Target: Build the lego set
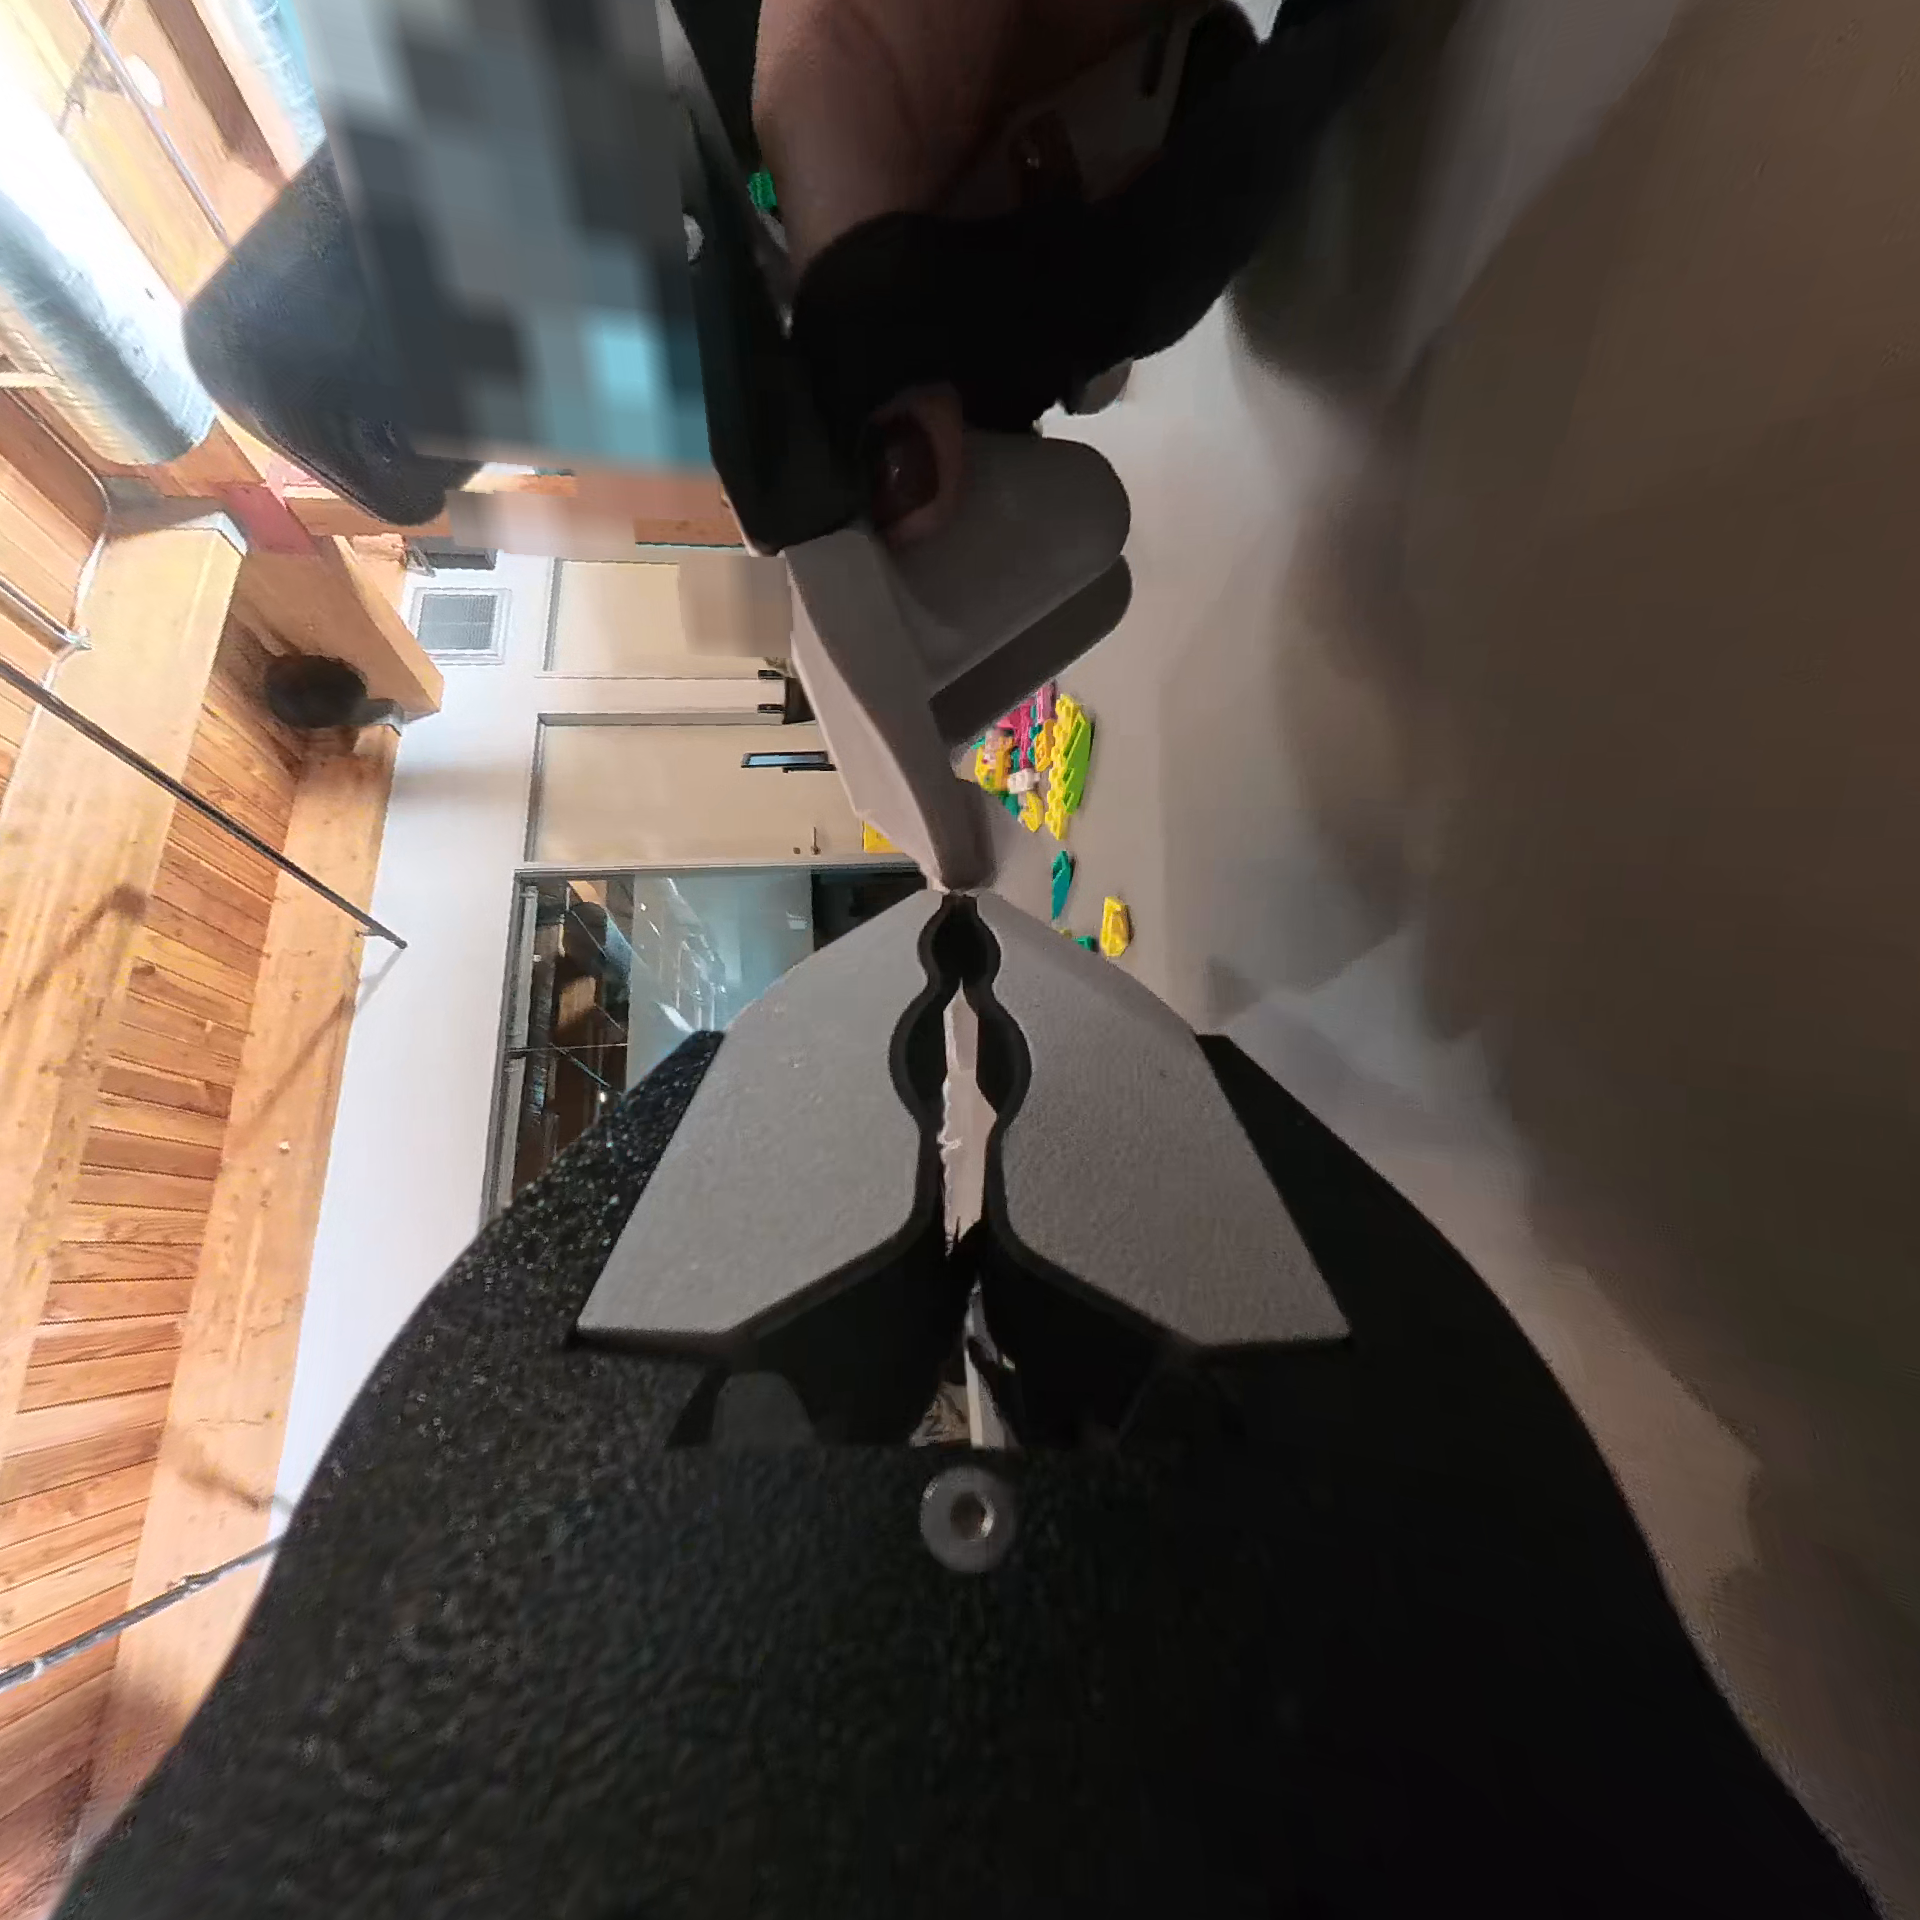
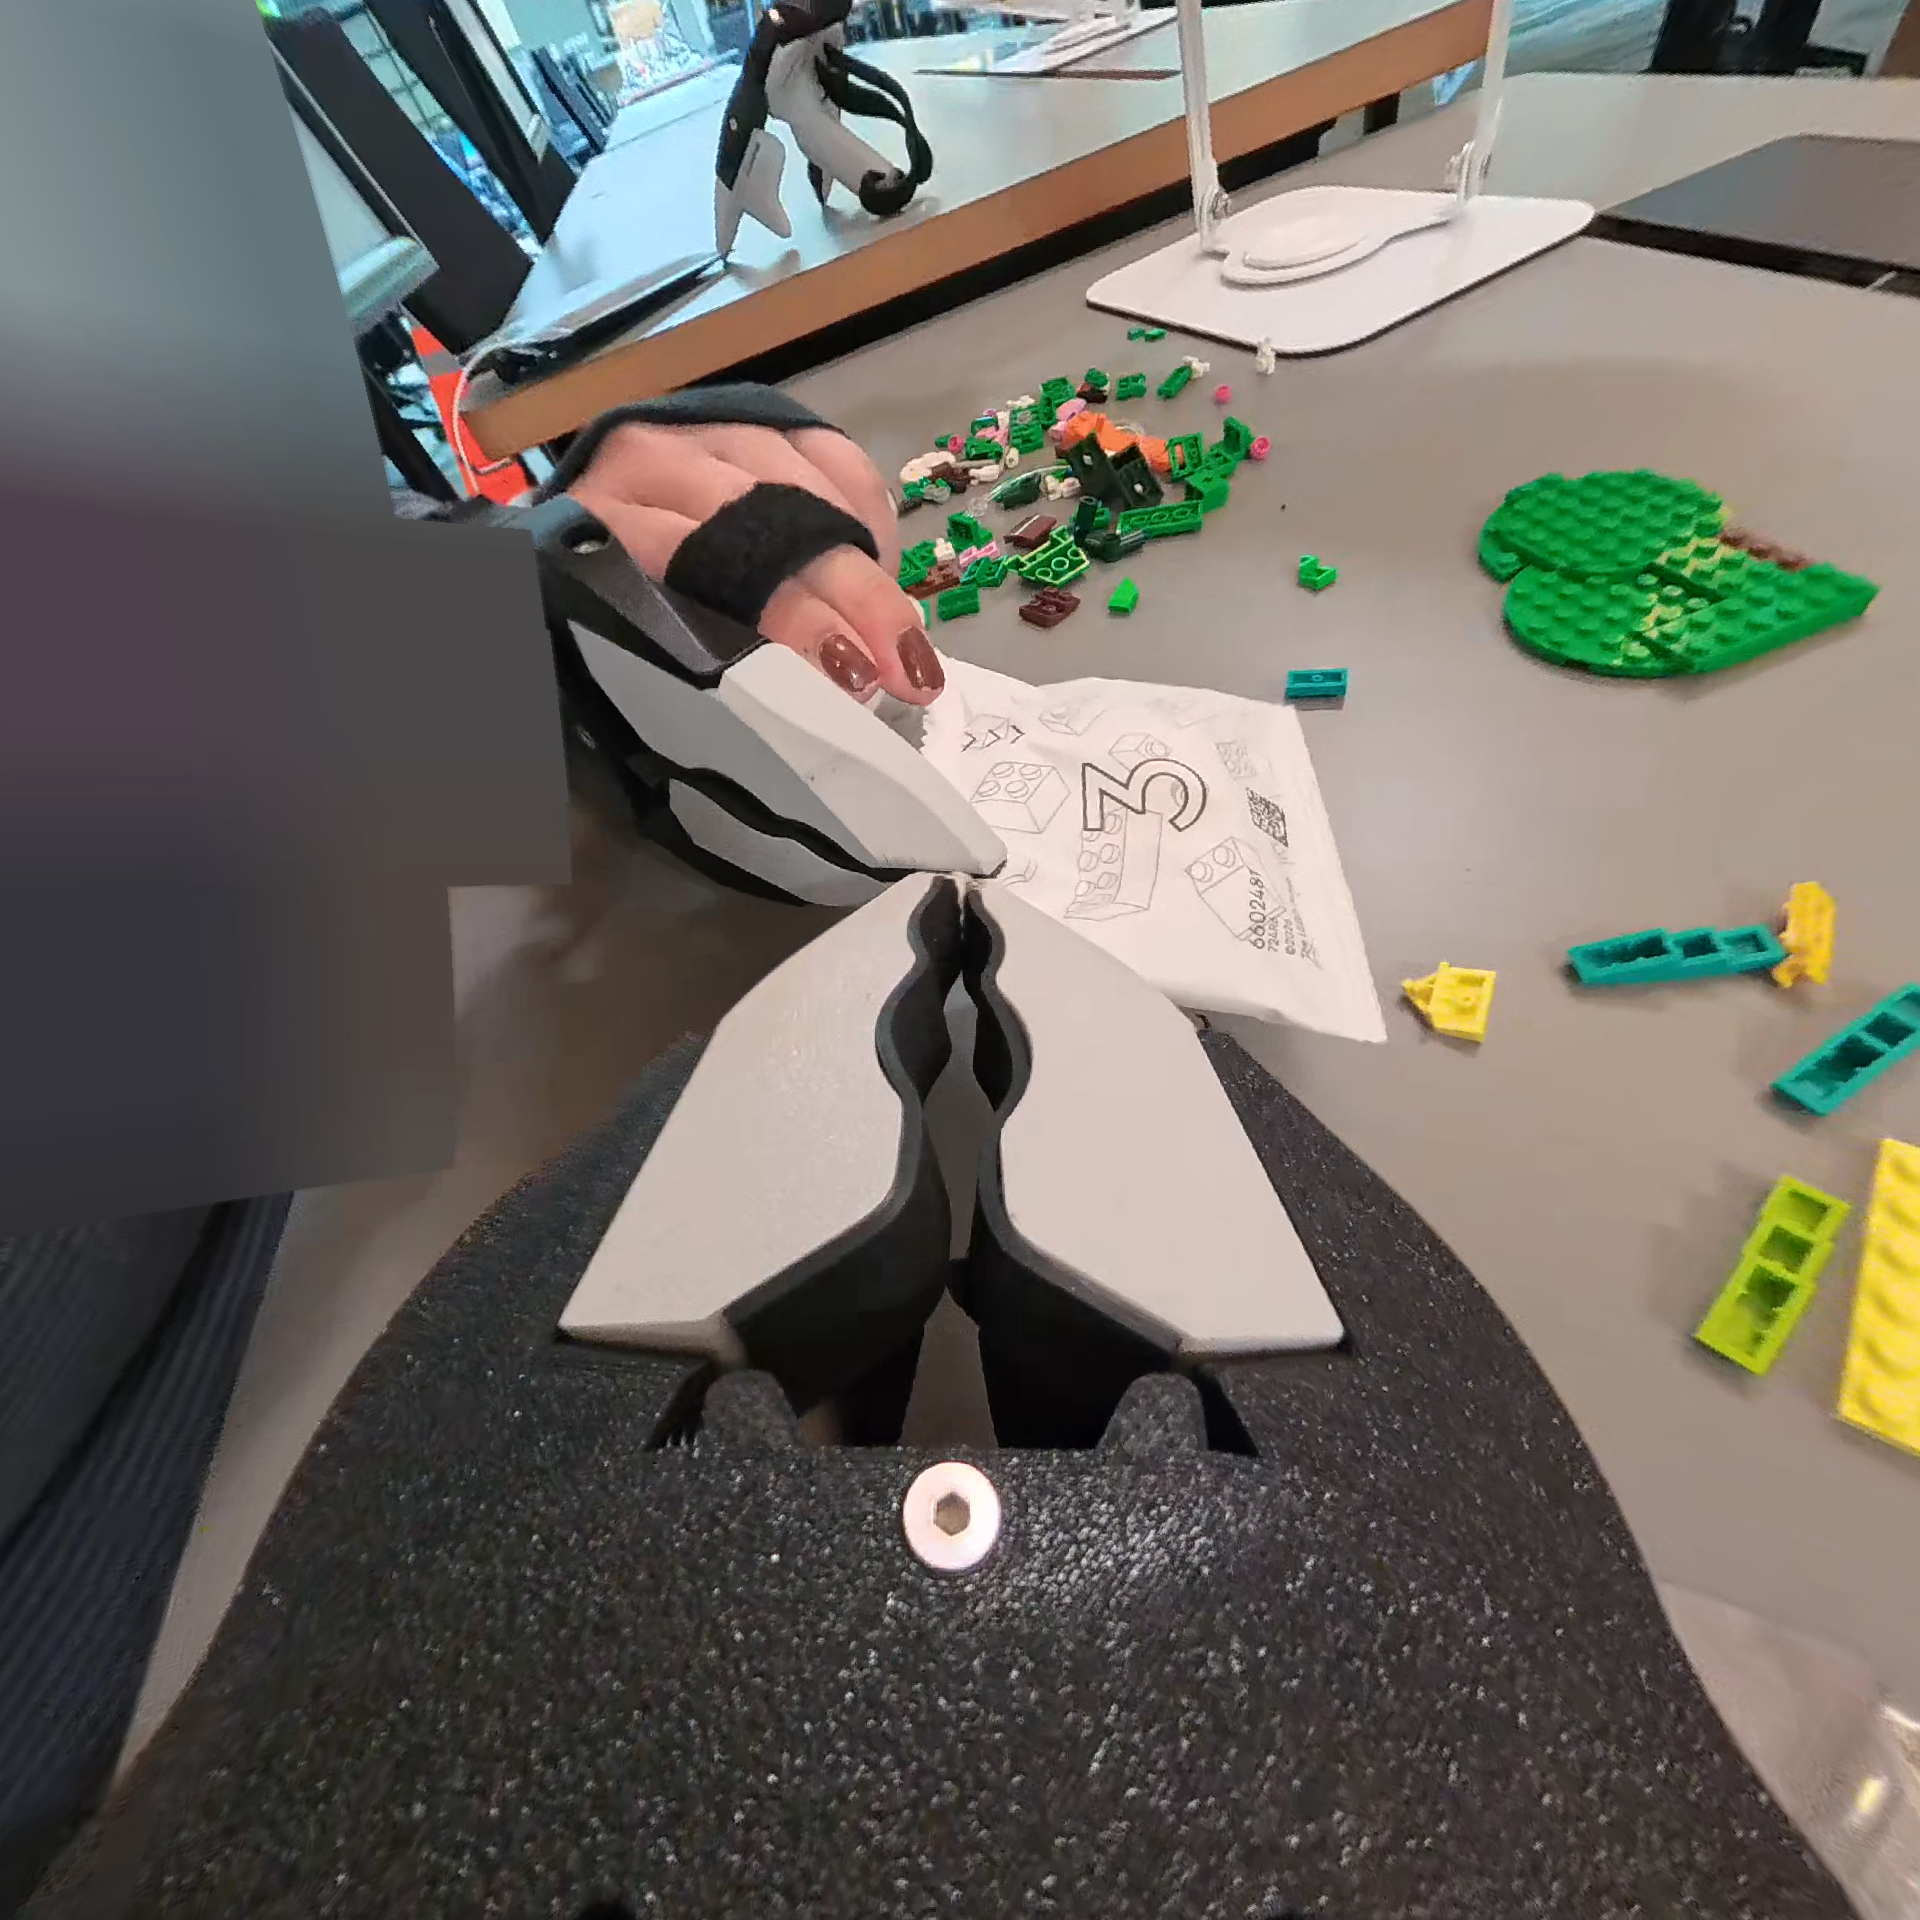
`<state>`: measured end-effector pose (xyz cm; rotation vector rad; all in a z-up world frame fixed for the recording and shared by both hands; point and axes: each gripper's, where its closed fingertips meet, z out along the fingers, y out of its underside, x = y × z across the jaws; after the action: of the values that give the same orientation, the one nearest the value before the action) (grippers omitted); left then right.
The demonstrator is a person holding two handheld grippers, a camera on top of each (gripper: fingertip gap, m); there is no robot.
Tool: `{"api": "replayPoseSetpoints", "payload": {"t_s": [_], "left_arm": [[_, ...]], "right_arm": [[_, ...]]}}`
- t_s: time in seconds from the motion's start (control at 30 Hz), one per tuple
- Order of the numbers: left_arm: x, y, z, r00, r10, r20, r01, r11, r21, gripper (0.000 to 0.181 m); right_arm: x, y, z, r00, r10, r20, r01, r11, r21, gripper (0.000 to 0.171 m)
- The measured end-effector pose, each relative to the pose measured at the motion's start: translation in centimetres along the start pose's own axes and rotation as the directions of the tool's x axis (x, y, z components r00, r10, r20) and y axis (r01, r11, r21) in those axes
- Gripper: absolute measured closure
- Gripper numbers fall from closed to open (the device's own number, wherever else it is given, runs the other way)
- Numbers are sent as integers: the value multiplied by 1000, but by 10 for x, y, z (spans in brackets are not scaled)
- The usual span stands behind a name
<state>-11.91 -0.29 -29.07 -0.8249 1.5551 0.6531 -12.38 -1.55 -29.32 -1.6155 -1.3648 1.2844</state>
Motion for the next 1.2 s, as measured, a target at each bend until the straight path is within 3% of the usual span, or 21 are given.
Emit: {"api": "replayPoseSetpoints", "payload": {"t_s": [0.57,0.7,0.87,0.93,1.07,1.2], "left_arm": [[-3,0,-7,993,100,70,-100,995,-3,181],[-1,0,-7,998,49,34,-49,999,5,181],[7,7,0,970,-190,-152,185,982,-49,181],[9,16,2,951,-231,-206,214,972,-101,181],[13,15,1,924,-268,-273,239,961,-135,181],[13,14,1,910,-298,-287,264,952,-152,181]], "right_arm": [[-6,-4,4,978,181,103,-186,981,48,170],[-5,-4,4,982,168,88,-173,984,46,171],[6,0,3,970,-200,-138,195,979,-53,168],[13,3,2,914,-333,-232,303,940,-158,149],[17,4,6,748,-588,-307,476,798,-369,156],[23,8,7,612,-728,-308,523,665,-533,156]]}}
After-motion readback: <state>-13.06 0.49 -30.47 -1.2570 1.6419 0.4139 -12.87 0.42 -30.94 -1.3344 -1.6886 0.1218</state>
